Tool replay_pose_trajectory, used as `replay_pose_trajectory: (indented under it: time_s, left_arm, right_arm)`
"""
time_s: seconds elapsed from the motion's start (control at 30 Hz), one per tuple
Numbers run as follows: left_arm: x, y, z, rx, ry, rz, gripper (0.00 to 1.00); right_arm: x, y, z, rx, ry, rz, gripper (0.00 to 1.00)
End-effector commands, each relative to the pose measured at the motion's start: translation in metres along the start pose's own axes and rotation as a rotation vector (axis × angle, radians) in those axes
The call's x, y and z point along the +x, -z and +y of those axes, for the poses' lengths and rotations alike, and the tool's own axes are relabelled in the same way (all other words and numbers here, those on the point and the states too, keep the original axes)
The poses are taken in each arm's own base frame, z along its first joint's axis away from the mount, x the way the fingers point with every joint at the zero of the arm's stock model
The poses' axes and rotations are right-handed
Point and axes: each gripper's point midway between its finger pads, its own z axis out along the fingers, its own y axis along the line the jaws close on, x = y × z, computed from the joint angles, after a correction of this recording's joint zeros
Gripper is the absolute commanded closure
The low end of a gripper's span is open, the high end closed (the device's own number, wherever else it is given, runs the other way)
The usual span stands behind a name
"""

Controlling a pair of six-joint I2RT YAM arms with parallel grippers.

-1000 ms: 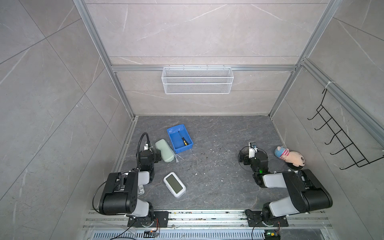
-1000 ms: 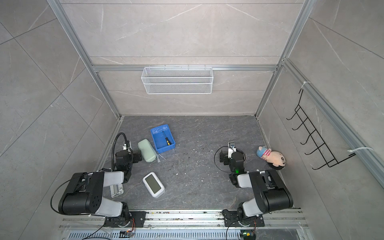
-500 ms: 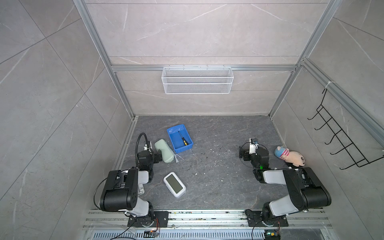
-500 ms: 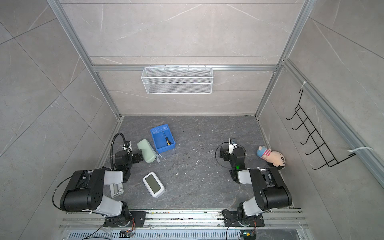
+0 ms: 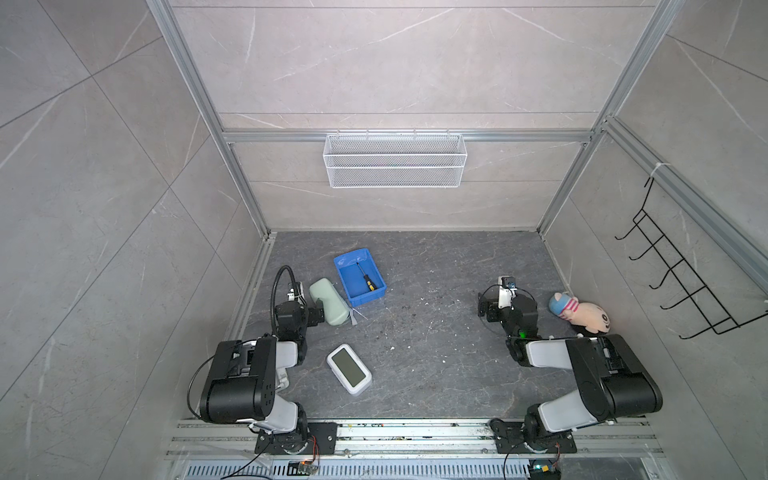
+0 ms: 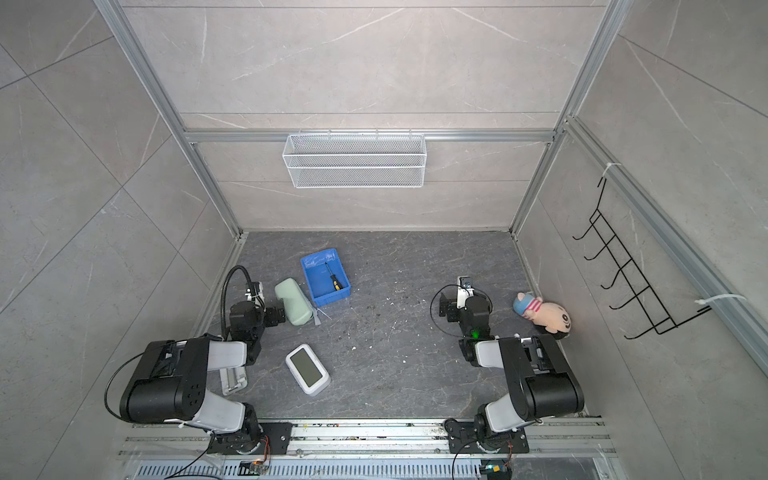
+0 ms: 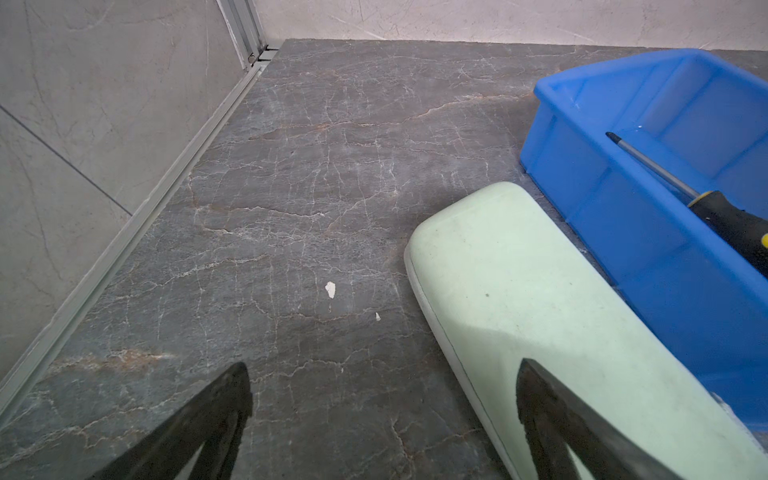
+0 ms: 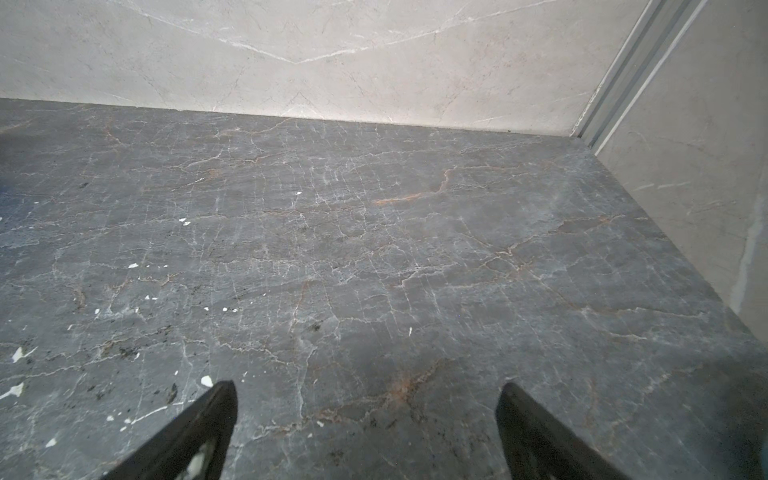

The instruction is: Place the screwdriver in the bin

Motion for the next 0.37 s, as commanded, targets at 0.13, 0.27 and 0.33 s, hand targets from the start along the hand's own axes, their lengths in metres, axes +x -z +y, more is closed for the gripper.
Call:
replay_pose_trajectory:
  time_s: [0.13,0.27,0.33]
  left_arm:
    - [-0.018,-0.0008,-0.0003,0.008,0.017,-0.063,0.0]
    - [-0.0183,-0.001,0.0,0.007,0.018,-0.063,0.0]
    - [-0.0184,-0.0008,-0.0005,0.009,0.017,-0.064,0.0]
  right_arm:
    - [-0.0006,-0.0019,0.0012,-0.009,-0.014,0.005,0.01]
    - [-0.0002,-0.0019,0.0015,-0.01,-0.014,0.007,0.01]
    - [-0.0005,-0.0019,0.0015,-0.01,-0.014,0.006,0.01]
